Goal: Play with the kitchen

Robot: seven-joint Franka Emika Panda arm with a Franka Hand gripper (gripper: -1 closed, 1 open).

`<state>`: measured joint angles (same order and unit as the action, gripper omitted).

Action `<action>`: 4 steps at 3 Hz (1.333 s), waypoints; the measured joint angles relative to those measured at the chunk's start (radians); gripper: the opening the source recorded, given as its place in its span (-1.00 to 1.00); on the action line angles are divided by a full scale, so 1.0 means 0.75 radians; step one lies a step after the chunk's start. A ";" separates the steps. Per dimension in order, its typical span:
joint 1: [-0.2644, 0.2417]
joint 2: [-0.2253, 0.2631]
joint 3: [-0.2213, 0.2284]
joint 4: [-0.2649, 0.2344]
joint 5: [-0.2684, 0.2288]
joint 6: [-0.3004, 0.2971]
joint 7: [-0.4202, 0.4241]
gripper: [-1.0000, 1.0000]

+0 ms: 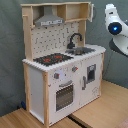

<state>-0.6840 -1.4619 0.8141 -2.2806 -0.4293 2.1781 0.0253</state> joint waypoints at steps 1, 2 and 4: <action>-0.086 0.018 -0.002 0.000 0.001 0.093 0.040 1.00; -0.170 0.042 -0.001 0.001 0.002 0.195 0.074 1.00; -0.339 0.106 0.011 0.017 0.003 0.407 0.136 1.00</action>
<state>-0.9386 -1.3822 0.8226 -2.2680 -0.4269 2.4833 0.1272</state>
